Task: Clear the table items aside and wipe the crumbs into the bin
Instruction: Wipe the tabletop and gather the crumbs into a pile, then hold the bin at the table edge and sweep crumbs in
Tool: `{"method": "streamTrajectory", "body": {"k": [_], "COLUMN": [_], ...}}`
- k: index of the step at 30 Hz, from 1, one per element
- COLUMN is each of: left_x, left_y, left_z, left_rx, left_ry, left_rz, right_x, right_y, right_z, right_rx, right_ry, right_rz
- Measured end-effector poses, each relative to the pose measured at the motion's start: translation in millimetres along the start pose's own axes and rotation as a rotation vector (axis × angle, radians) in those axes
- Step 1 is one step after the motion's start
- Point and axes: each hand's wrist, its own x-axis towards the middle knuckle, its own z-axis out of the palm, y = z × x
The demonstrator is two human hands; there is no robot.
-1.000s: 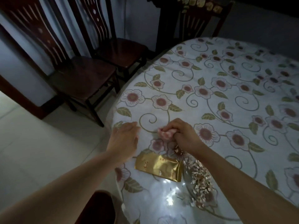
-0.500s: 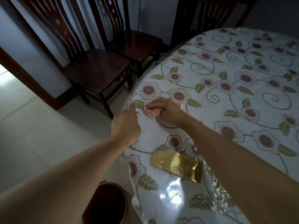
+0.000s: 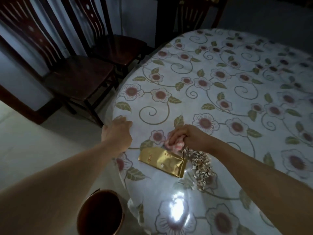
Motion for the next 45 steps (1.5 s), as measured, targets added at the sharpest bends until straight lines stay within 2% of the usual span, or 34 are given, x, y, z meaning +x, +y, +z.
{"method": "streamTrajectory", "body": {"k": [3,5,7,11,14,16,20,24,28,32,38,45], "left_x": [-16,-26,-34,-45,-54,-61,-75,-95,-119,-136,-151,-159], "left_y": [17,32,47,70,75,74,64,48,25,-7,-81,-144], "left_z": [-3,-4,-4,-1,-1,1,-1,-11,-25,-33,-36,-28], "left_rx": [-0.042,-0.061,-0.095,-0.156,-0.134,-0.131,-0.125,-0.176,-0.201,-0.205,-0.207,-0.254], "left_ry": [0.002,-0.007,-0.02,0.005,0.006,-0.006,-0.019,-0.015,-0.017,-0.027,-0.011,-0.049], "left_rz": [0.066,0.106,0.15,0.228,0.264,0.286,0.31,0.353,0.402,0.429,0.367,0.256], "right_x": [-29,-46,-60,-86,-106,-116,-129,-137,-140,-139,-124,-86], "right_y": [-13,-20,-20,0,9,10,-11,-47,-93,-124,-175,-215], "right_z": [-19,-29,-30,-29,-18,-8,6,19,47,77,139,205], "right_rx": [0.125,0.122,0.096,0.135,0.115,0.163,0.227,0.085,-0.013,0.019,0.075,0.027], "right_ry": [0.232,0.304,0.342,0.583,0.645,0.649,0.642,0.77,0.703,0.752,0.725,0.563], "right_rz": [-0.012,0.042,0.116,0.355,0.557,0.616,0.639,0.658,0.679,0.666,0.628,0.584]}}
